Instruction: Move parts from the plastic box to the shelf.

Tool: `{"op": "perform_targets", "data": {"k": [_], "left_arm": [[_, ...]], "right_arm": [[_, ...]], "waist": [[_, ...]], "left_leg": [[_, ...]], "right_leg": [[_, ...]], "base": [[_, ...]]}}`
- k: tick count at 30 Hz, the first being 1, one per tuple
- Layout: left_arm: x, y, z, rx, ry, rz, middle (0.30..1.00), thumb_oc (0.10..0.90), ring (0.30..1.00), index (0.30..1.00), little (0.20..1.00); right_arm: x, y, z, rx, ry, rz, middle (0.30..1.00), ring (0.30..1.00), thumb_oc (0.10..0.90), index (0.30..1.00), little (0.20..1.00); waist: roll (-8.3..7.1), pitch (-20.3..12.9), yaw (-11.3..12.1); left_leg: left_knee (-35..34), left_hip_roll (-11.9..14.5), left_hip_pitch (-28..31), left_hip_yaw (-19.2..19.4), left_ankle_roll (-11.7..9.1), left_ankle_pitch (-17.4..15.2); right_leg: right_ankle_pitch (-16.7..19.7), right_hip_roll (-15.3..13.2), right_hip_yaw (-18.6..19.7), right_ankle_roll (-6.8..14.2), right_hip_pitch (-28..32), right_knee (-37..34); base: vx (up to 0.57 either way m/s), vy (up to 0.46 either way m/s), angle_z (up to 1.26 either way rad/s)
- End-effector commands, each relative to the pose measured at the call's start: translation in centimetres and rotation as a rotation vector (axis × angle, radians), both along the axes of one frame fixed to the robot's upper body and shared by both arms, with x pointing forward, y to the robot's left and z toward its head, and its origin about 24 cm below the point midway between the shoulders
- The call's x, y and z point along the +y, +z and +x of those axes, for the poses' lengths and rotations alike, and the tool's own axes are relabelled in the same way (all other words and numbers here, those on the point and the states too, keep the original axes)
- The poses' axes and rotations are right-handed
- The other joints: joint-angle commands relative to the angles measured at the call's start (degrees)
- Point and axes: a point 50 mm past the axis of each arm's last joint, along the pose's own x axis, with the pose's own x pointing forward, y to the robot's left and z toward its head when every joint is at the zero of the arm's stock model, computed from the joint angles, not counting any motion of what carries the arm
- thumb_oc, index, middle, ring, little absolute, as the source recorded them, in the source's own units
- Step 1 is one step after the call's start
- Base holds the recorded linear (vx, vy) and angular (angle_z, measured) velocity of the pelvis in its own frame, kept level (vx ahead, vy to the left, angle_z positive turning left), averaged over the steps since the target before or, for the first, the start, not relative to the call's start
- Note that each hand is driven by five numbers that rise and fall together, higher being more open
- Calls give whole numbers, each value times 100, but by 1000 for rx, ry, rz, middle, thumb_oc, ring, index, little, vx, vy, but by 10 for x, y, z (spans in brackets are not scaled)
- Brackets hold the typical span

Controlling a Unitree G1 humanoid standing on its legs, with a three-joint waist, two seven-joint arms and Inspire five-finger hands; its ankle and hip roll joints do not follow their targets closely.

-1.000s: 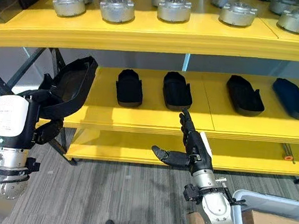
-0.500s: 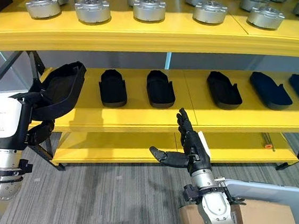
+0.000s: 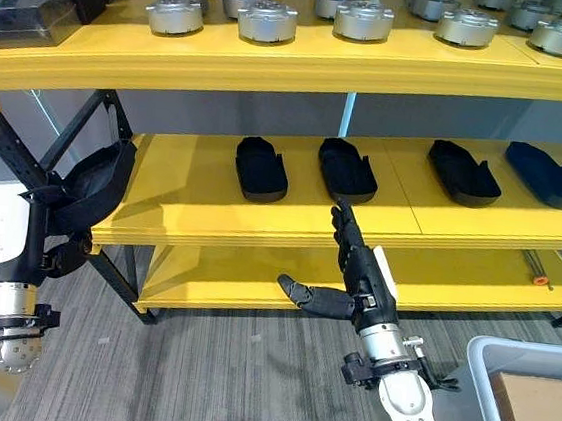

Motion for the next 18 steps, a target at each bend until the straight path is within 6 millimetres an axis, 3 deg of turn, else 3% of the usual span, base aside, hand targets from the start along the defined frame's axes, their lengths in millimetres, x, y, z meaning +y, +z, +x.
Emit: {"op": "perform_targets", "data": {"k": [1,6,10,15,18], "left_arm": [[-11,78,15,-375,-88,130,300,400,300,300,300],[-14,80,19,-375,-83,152,300,400,300,300,300],[-23,85,35,-386,-160,192,300,400,300,300,300],[-41,93,44,-401,-255,223,300,400,300,300,300],[-48,97,49,-383,-289,231,300,400,300,300,300]], "right_arm": [[16,69,5,-354,102,53,1000,1000,900,1000,1000],[26,79,9,-381,157,105,1000,1000,900,1000,1000],[54,96,14,-442,272,112,1000,1000,900,1000,1000],[66,99,20,-415,324,91,1000,1000,900,1000,1000],[69,97,22,-394,332,50,1000,1000,900,1000,1000]], "waist": [[75,-385,28],[-6,-399,247],[-80,-417,471],[-129,-419,576],[-110,-421,629]], "left_leg": [[-9,-63,-128,-511,331,-281],[105,-151,-185,-540,354,-432],[479,-246,-400,-547,442,-630],[952,-401,-583,-422,620,-891],[969,-571,-539,-204,828,-1009]], "right_leg": [[-273,373,51,-214,241,-136],[-88,278,-118,-108,311,-431],[-107,196,-203,-109,448,-470],[-39,47,-373,-199,552,-231],[172,-80,-660,-218,480,302]], "base": [[117,50,-18],[92,29,-11],[83,109,-4],[69,229,7],[67,297,10]]}}
